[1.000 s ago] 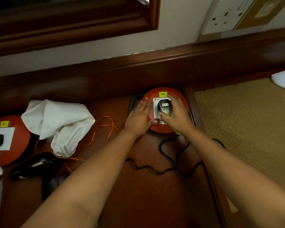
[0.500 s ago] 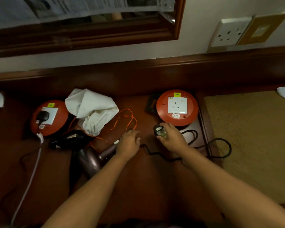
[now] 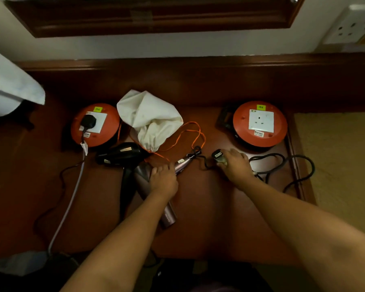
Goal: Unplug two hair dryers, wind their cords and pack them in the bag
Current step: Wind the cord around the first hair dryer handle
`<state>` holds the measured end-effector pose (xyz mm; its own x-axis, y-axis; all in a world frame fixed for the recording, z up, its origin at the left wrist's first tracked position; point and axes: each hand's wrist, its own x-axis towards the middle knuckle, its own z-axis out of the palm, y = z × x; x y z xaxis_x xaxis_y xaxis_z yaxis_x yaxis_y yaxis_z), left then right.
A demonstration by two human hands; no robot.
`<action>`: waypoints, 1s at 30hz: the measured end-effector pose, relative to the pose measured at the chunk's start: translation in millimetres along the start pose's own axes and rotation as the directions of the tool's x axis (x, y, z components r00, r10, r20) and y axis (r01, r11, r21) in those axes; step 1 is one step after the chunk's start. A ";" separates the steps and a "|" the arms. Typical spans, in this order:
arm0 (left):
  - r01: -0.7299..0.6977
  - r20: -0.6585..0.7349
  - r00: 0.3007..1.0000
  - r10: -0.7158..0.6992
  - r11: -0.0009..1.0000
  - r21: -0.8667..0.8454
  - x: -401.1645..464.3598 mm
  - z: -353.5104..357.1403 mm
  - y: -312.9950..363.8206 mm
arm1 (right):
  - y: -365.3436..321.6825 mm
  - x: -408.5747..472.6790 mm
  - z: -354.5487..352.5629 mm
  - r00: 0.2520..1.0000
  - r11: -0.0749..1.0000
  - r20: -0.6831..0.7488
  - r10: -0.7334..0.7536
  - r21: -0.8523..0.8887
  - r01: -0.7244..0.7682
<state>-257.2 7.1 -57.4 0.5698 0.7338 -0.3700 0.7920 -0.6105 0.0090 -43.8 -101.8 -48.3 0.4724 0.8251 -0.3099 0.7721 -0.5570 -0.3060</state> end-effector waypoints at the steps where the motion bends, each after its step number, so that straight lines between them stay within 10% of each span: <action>1: -0.010 0.028 1.000 0.010 1.000 0.016 5.9 -0.3 -0.9 | -2.6 0.1 2.7 1.000 0.999 -0.010 0.008 -0.042 -0.008; 14: -0.173 0.078 0.975 0.209 0.929 -0.328 17.4 -33.3 -11.1 | -91.0 -17.1 2.9 0.973 0.859 -0.112 0.202 0.498 -0.121; 25: -0.313 -0.107 0.949 0.296 0.842 -0.440 -14.8 -111.3 -40.5 | -131.7 -69.9 -88.5 0.946 0.702 -0.322 0.047 0.684 0.198; 30: -0.326 -0.218 0.941 0.257 0.861 -0.391 -18.8 -148.5 -49.2 | -138.0 -93.0 -103.1 0.999 0.221 -0.040 -0.035 0.974 0.047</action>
<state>-274.3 67.6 87.1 0.7879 0.5988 -0.1436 0.5820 -0.6479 0.4914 -150.5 -91.9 115.6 0.4618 0.8473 -0.2625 -0.2212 -0.1766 -0.9591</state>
